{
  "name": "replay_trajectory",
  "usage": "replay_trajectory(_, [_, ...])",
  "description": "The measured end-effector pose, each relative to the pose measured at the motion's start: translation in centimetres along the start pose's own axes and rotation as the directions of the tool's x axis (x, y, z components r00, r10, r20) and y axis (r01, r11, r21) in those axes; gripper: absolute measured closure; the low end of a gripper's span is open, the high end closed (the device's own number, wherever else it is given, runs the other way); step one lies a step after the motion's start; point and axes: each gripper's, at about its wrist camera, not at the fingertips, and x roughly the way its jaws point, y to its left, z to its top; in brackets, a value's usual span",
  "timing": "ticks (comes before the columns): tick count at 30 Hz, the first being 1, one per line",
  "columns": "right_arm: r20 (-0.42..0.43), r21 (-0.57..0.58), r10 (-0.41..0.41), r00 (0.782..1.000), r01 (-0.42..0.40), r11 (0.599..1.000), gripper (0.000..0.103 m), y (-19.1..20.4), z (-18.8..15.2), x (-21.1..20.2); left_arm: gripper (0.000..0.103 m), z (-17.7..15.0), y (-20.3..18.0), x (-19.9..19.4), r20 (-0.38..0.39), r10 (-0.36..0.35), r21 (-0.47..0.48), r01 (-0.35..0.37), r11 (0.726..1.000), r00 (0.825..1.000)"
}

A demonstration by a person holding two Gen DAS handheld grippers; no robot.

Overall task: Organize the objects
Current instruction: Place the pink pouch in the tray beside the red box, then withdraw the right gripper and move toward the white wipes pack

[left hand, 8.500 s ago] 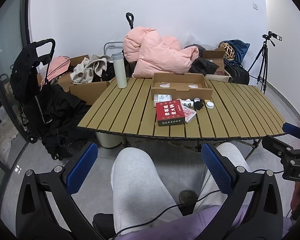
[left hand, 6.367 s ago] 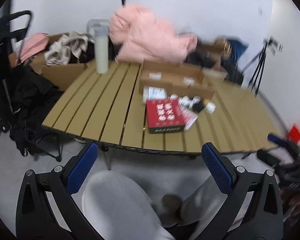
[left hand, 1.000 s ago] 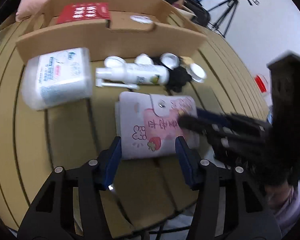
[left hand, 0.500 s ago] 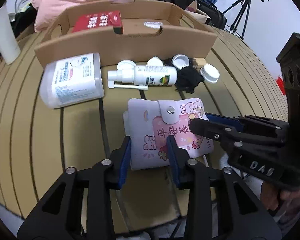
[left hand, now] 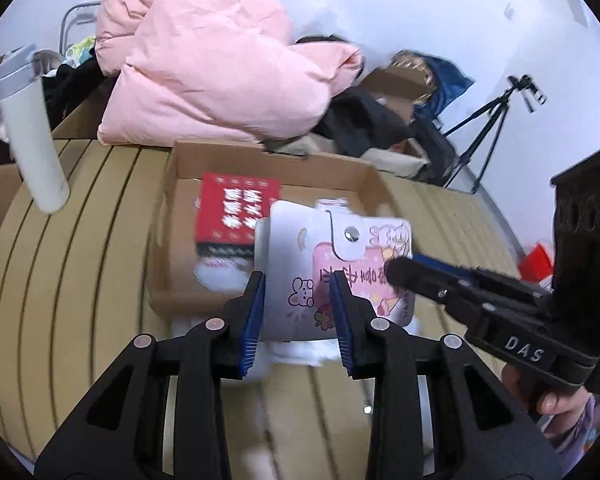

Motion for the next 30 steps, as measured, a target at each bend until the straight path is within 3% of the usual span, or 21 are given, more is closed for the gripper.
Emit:
replay_trajectory(4, [-0.044,0.014,-0.004,0.999,0.004,1.0,0.082,-0.2,2.2,5.7,0.075,1.1,3.3,4.6,-0.048,0.047,-0.085,-0.051,0.995,0.998])
replay_trajectory(7, [-0.105,0.045,-0.009,0.994,0.013,0.999,0.082,-1.4,1.9,9.9,0.074,0.5,4.5,7.4,-0.097,0.082,-0.071,-0.089,0.994,0.992])
replay_trajectory(10, [-0.166,0.091,0.017,0.986,-0.002,0.996,0.082,-2.8,1.1,13.6,0.046,0.3,5.7,8.8,-0.117,0.112,-0.096,-0.124,0.988,0.987])
replay_trajectory(11, [-0.185,0.096,0.006,0.983,0.012,0.995,0.082,-3.0,0.7,14.4,0.041,0.0,6.0,8.7,-0.109,0.109,-0.099,-0.12,0.988,0.988])
replay_trajectory(13, [-0.147,0.04,-0.08,0.986,0.087,0.995,0.082,-2.5,0.4,15.0,0.04,-0.2,5.6,8.1,-0.09,0.111,-0.073,-0.118,0.99,0.99])
replay_trajectory(15, [-0.083,0.032,-0.098,0.992,0.101,0.994,0.082,-2.5,0.2,14.7,0.026,-0.2,5.3,7.0,-0.043,0.138,-0.036,-0.14,0.99,0.989])
replay_trajectory(18, [0.008,0.04,-0.084,0.996,0.084,0.996,0.082,-2.5,-0.7,13.1,0.021,-0.1,5.3,6.2,-0.009,0.157,-0.02,-0.157,0.987,0.988])
replay_trajectory(22, [0.014,0.036,-0.065,0.998,0.065,0.997,0.082,-2.4,0.1,11.1,0.019,0.1,5.9,5.2,0.003,0.173,-0.025,-0.173,0.985,0.985])
replay_trajectory(24, [0.038,0.051,-0.093,0.995,0.091,0.995,0.082,-2.6,0.5,9.3,0.019,0.1,6.1,4.2,0.0,0.183,-0.033,-0.183,0.983,0.983])
replay_trajectory(26, [0.046,0.07,-0.11,0.993,0.107,0.992,0.082,-3.0,0.8,6.4,0.019,-0.3,5.8,2.2,-0.009,0.228,-0.016,-0.228,0.974,0.974])
replay_trajectory(28, [0.047,0.06,-0.123,0.991,0.12,0.991,0.081,-3.2,0.3,2.5,0.019,-1.4,5.4,-1.2,0.033,0.261,-0.007,-0.261,0.965,0.965])
replay_trajectory(30, [0.06,0.046,-0.152,0.986,0.15,0.988,0.068,-3.4,-0.5,-1.2,0.019,-2.9,4.9,-4.4,0.053,0.282,-0.029,-0.281,0.959,0.958])
